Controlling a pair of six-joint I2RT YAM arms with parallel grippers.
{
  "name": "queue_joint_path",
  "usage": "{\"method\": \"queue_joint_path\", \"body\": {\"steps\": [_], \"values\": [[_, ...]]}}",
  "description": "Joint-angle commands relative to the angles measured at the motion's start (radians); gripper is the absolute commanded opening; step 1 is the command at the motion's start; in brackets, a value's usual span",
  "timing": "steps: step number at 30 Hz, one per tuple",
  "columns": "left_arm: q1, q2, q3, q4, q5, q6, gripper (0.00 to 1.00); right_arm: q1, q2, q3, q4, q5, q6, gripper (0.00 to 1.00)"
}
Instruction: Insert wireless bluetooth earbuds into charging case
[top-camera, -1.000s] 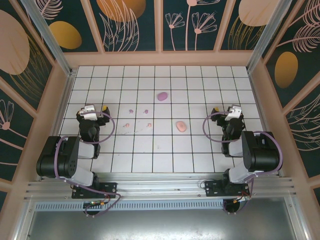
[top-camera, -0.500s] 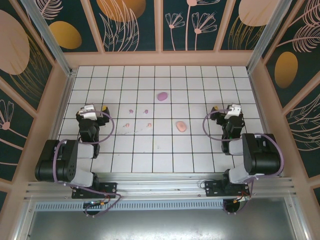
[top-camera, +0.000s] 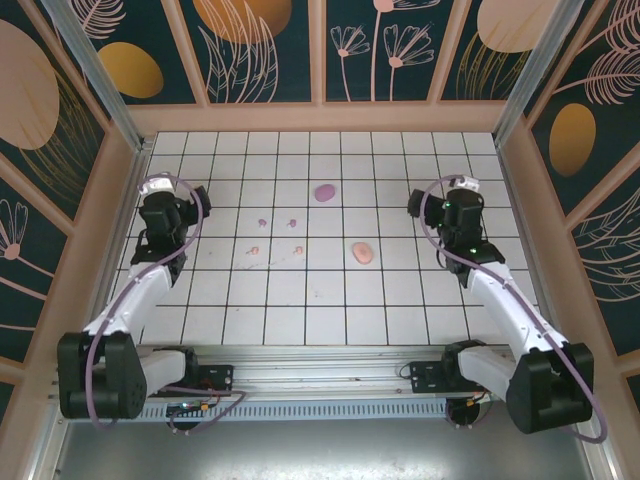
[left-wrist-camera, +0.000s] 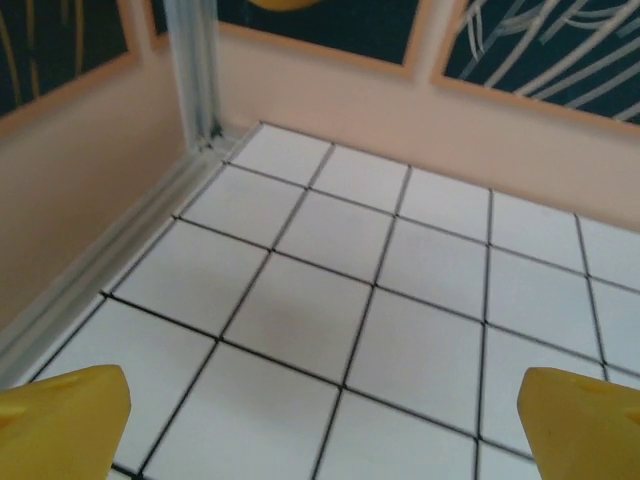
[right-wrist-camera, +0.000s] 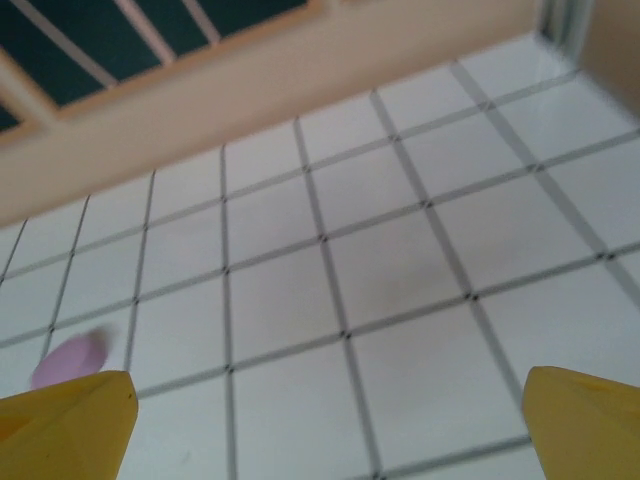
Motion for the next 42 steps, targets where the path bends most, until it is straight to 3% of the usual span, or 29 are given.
{"method": "queue_joint_path", "body": {"steps": [1, 5, 10, 13, 19, 30, 36, 42], "values": [[0.002, -0.082, 0.008, -0.230, 0.179, -0.068, 0.82, 0.093, 0.008, 0.002, -0.305, -0.018, 0.123, 0.99], [-0.033, -0.149, -0.056, -0.296, 0.288, -0.165, 0.74, 0.234, 0.060, -0.037, -0.309, -0.054, 0.139, 0.99], [-0.192, -0.131, -0.116, -0.257, 0.372, -0.194, 0.63, 0.382, 0.186, -0.041, -0.247, -0.082, 0.084, 0.94], [-0.289, -0.076, -0.130, -0.200, 0.394, -0.235, 0.59, 0.423, 0.280, -0.005, -0.237, -0.070, 0.043, 0.94], [-0.445, -0.007, -0.090, -0.111, 0.347, -0.309, 0.62, 0.438, 0.398, 0.069, -0.240, -0.066, -0.031, 0.92], [-0.496, 0.134, 0.001, -0.085, 0.485, -0.227, 0.80, 0.435, 0.498, 0.105, -0.219, -0.034, -0.074, 0.82], [-0.500, 0.107, -0.039, -0.019, 0.516, -0.229, 0.81, 0.433, 0.565, 0.126, -0.186, -0.028, -0.104, 0.76], [-0.500, 0.052, -0.046, -0.069, 0.483, -0.151, 0.82, 0.433, 0.605, 0.155, -0.177, -0.036, -0.146, 0.66]]}}
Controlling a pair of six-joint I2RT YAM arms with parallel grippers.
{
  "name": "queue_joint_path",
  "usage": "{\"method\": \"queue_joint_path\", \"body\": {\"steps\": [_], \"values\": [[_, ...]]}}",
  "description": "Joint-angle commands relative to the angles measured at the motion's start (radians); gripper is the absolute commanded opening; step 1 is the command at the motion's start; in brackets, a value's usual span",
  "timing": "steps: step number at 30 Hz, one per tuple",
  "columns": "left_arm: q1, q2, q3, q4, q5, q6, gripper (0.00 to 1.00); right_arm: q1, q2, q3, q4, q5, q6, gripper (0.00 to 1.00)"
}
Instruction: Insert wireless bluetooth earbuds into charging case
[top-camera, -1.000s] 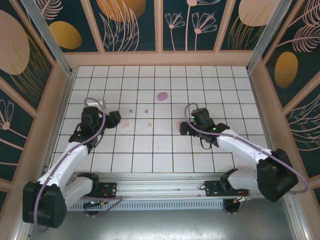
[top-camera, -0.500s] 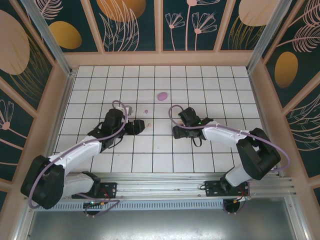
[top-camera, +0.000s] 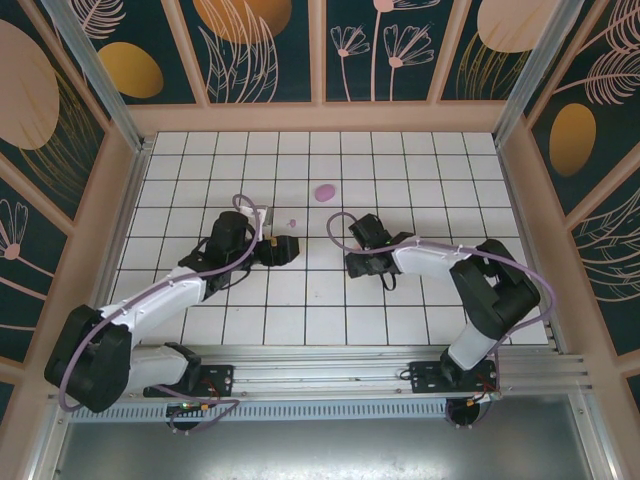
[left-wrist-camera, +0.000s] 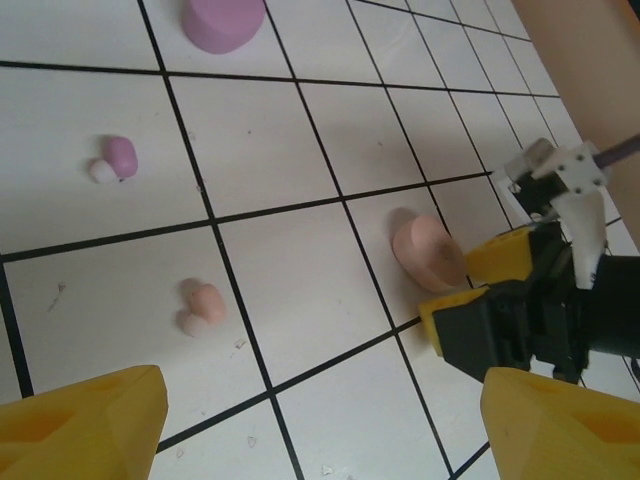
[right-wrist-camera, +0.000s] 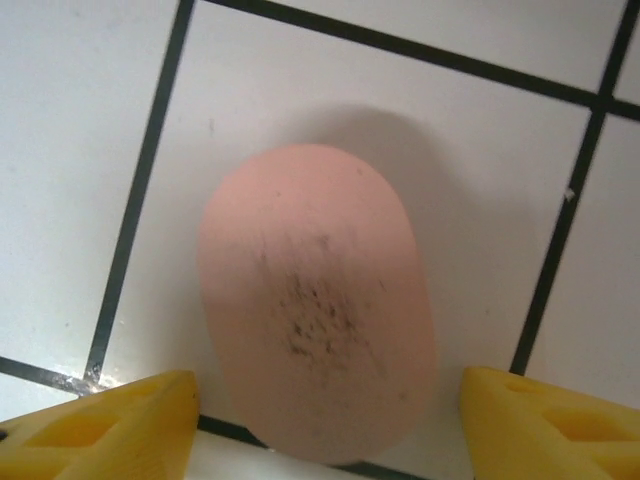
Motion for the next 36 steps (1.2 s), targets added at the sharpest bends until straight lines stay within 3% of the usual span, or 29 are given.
{"method": "queue_joint_path", "body": {"steps": [1, 11, 16, 25, 30, 36], "values": [[-0.008, -0.046, -0.009, -0.010, -0.009, 0.072, 0.83, 0.001, 0.024, 0.030, 0.012, 0.002, -0.048, 0.63], [-0.007, -0.062, -0.021, 0.035, -0.033, 0.092, 0.82, 0.001, 0.056, 0.060, -0.006, -0.043, -0.118, 0.36], [-0.007, -0.101, -0.029, 0.038, 0.026, 0.267, 0.78, 0.001, 0.016, 0.065, -0.033, -0.091, -0.185, 0.27], [-0.006, -0.255, -0.087, 0.113, 0.211, 0.564, 0.82, 0.000, -0.140, 0.213, -0.241, -0.310, -0.397, 0.24], [-0.007, -0.300, -0.121, 0.238, 0.335, 0.574, 0.86, 0.008, -0.165, 0.349, -0.389, -0.393, -0.512, 0.23], [-0.007, -0.231, -0.052, 0.106, 0.408, 0.680, 0.82, 0.061, -0.226, 0.402, -0.444, -0.409, -0.660, 0.22]]}}
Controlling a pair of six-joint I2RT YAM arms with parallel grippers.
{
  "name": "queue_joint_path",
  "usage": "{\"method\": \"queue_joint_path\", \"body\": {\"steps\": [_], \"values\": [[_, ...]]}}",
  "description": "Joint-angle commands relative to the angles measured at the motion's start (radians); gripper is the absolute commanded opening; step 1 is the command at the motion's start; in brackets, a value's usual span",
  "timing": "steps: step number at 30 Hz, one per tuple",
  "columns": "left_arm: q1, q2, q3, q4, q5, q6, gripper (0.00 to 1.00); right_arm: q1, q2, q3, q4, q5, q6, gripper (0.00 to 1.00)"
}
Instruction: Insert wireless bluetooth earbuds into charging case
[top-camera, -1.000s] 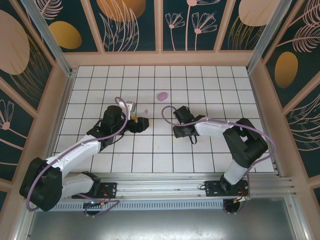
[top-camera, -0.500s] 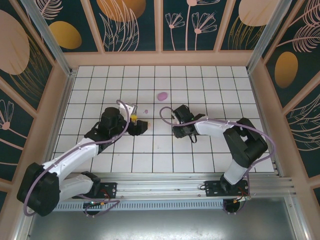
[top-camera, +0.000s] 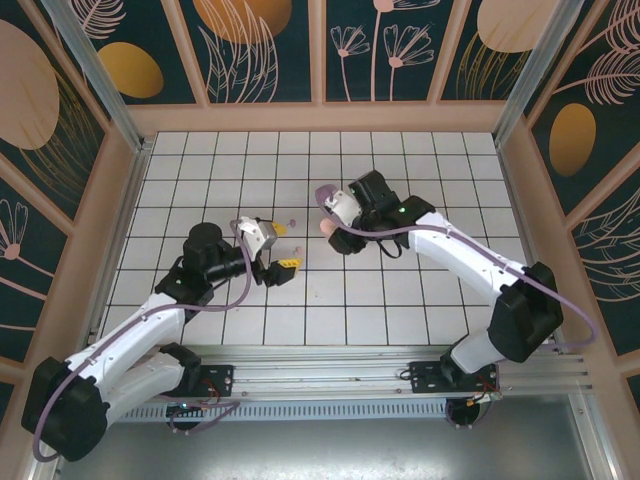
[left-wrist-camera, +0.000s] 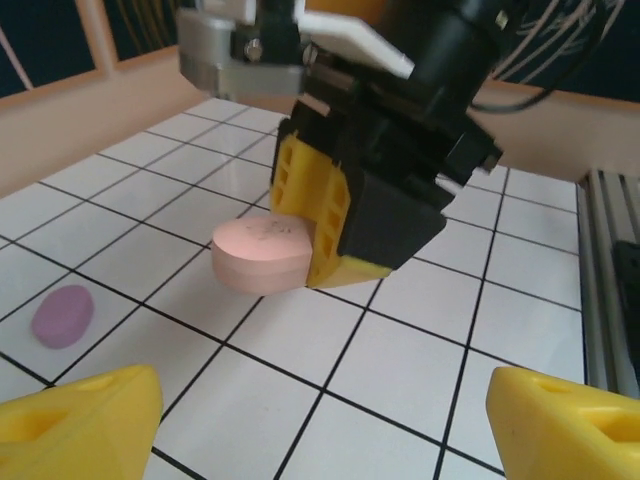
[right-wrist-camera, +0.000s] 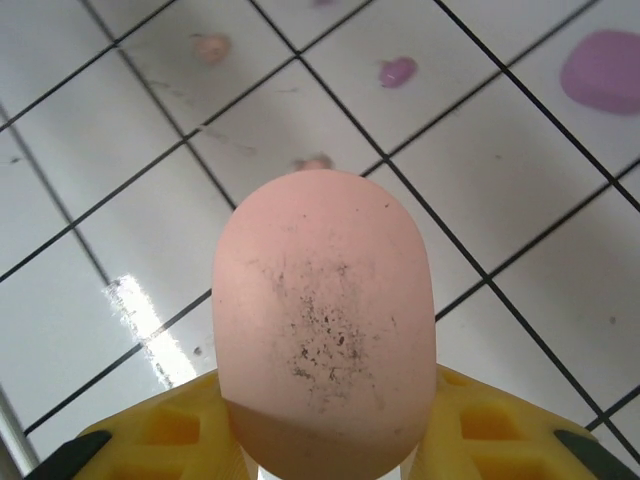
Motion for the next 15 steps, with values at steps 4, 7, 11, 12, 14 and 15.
{"method": "queue_joint_path", "body": {"steps": [4, 7, 11, 12, 14, 15], "values": [[-0.006, 0.072, 0.051, -0.016, 0.157, 0.082, 0.79, 0.071, -0.122, 0.007, -0.056, -0.035, -0.188, 0.21], [-0.007, 0.103, 0.071, -0.030, 0.181, 0.098, 0.77, 0.095, -0.148, 0.007, -0.058, -0.014, -0.212, 0.21], [-0.007, 0.151, 0.102, -0.015, 0.206, 0.105, 0.76, 0.119, -0.146, 0.018, -0.083, -0.017, -0.219, 0.20], [-0.008, 0.167, 0.118, -0.016, 0.216, 0.106, 0.76, 0.126, -0.143, 0.019, -0.087, -0.018, -0.220, 0.20], [-0.007, 0.194, 0.145, -0.022, 0.234, 0.112, 0.74, 0.137, -0.136, 0.022, -0.095, -0.023, -0.221, 0.19], [-0.007, 0.205, 0.156, -0.025, 0.244, 0.114, 0.73, 0.140, -0.133, 0.022, -0.098, -0.024, -0.221, 0.19]]}}
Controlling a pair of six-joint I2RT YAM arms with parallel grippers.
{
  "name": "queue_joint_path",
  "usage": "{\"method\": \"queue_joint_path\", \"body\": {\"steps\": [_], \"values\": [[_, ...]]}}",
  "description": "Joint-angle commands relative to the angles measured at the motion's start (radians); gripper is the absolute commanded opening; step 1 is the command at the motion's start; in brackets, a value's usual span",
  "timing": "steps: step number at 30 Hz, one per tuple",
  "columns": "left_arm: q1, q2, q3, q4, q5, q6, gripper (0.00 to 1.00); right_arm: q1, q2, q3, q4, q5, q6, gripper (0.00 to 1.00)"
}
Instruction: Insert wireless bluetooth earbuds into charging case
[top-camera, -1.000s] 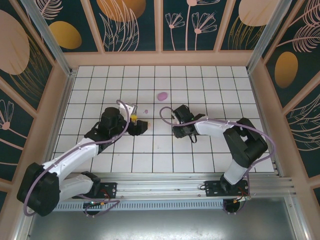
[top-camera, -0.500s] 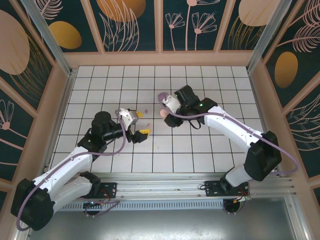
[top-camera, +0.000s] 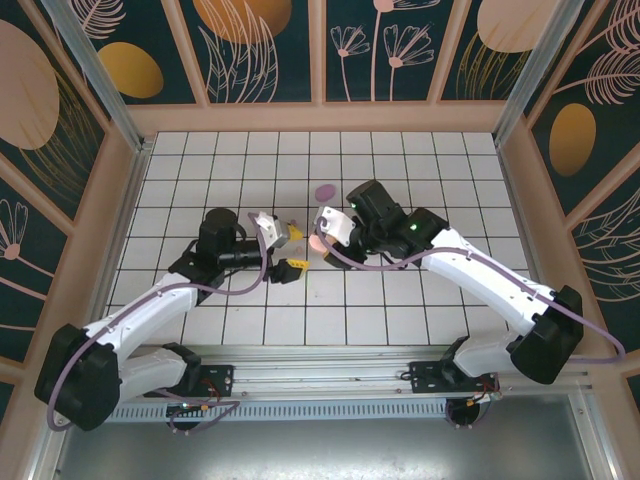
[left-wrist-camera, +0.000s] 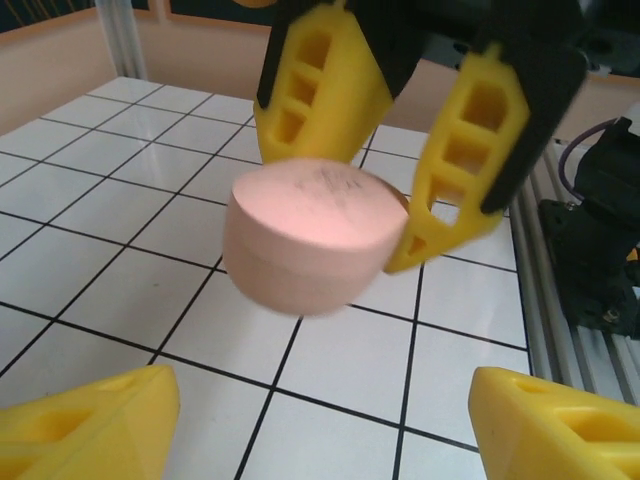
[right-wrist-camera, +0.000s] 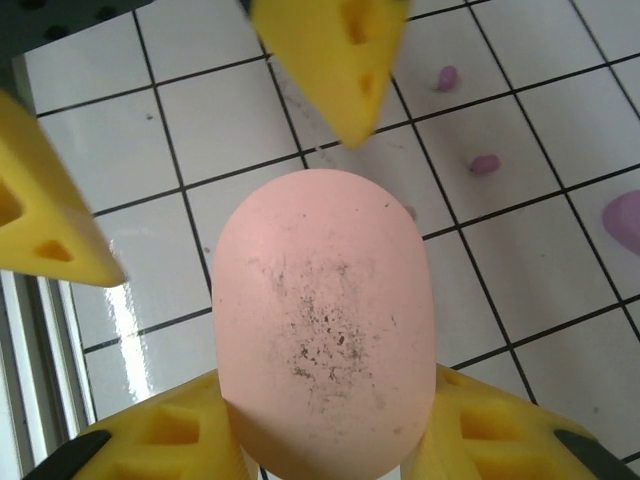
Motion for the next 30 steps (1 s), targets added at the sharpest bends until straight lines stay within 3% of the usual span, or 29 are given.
{"method": "queue_joint_path", "body": {"steps": [1, 14, 22, 26, 28, 30], "values": [[-0.006, 0.032, 0.057, -0.001, 0.079, 0.034, 0.73, 0.018, 0.007, 0.024, -0.039, -0.017, -0.033, 0.18], [-0.007, 0.073, 0.120, -0.109, 0.195, 0.109, 0.61, 0.021, 0.019, 0.077, -0.099, -0.135, -0.032, 0.16], [-0.007, 0.095, 0.133, -0.126, 0.218, 0.121, 0.45, 0.021, 0.025, 0.080, -0.106, -0.152, -0.029, 0.15], [-0.007, 0.103, 0.139, -0.136, 0.218, 0.131, 0.45, 0.018, 0.018, 0.079, -0.088, -0.162, -0.028, 0.14], [-0.007, 0.104, 0.140, -0.140, 0.218, 0.133, 0.39, 0.018, 0.015, 0.078, -0.077, -0.157, -0.023, 0.17], [-0.007, 0.106, 0.142, -0.142, 0.218, 0.134, 0.30, 0.016, 0.008, 0.075, -0.052, -0.138, -0.003, 0.25]]}}
